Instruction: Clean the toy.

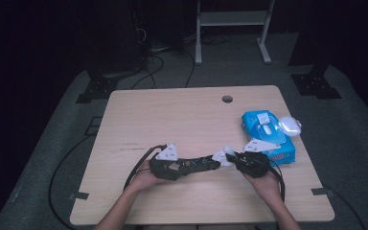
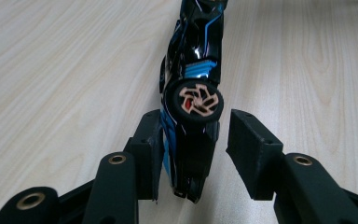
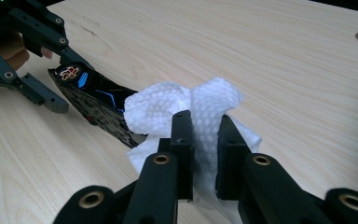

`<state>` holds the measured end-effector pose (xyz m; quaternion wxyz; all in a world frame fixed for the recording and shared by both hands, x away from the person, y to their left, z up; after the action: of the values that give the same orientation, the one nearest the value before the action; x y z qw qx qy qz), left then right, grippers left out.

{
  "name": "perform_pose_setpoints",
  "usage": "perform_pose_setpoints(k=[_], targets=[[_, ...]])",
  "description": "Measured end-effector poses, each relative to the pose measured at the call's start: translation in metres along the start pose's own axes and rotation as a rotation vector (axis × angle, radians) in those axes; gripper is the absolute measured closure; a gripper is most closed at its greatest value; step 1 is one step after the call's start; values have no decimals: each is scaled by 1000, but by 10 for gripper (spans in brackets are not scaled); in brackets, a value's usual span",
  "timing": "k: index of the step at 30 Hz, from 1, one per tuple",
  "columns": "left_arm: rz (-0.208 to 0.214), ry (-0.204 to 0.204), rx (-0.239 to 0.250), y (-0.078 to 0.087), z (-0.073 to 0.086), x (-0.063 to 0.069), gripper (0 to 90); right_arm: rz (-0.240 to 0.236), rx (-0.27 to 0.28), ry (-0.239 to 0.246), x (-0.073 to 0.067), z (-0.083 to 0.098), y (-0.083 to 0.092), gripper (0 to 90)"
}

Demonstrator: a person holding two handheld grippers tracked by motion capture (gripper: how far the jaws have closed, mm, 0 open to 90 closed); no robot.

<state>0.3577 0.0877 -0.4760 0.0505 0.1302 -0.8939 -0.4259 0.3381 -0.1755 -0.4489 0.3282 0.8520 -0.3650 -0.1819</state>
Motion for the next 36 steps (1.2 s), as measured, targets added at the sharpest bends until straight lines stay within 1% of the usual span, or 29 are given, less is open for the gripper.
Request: perform_pose_setpoints(k=[4,5,6,11,12,14,15,17,21,28,29,32,36], targets=[[-5,-10,-7,4,-10,0,544,-3,13,-7,3,3,5,799],[-5,-18,-13,5,-12,0,541,-7,18,-11,3,4,6,799],[-8,-19,-16,5,-15,1,539,-8,18,-7,3,4,6,799],[-9,-28,-23,5,-23,1,512,-10,23,-11,3,5,8,799],[-9,-34,-34,4,-26,1,507,-10,23,-8,4,5,9,799],[-14,-41,-47,3,-30,1,485,-12,31,-18,5,6,12,799],[-11,-36,-52,3,-32,1,478,-10,34,-17,6,7,13,799],[-11,-45,-72,2,-38,1,451,-8,33,-20,7,8,15,799],[-3,-57,-107,-5,-48,3,430,-7,34,-30,10,11,18,799],[11,-53,-130,-19,-62,3,389,0,35,-37,13,15,21,799],[12,-50,-131,-21,-64,3,384,0,35,-38,14,15,22,799],[3,-61,-163,-28,-68,3,375,-1,37,-38,14,15,22,799],[4,-59,-191,-35,-72,4,372,-1,39,-39,14,15,22,799]])
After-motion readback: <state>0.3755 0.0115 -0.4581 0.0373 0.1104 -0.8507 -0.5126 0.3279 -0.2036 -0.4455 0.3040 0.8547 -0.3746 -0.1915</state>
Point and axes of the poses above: each handheld gripper's, and its own axes: y roughly backward along the jaws, z roughly out of its underside, x roughly to its right, the point moved 4 cm from there along -y, roughly forward along the jaws, and after that the axes turned 12 degrees about -x, right-handed, at the moved point
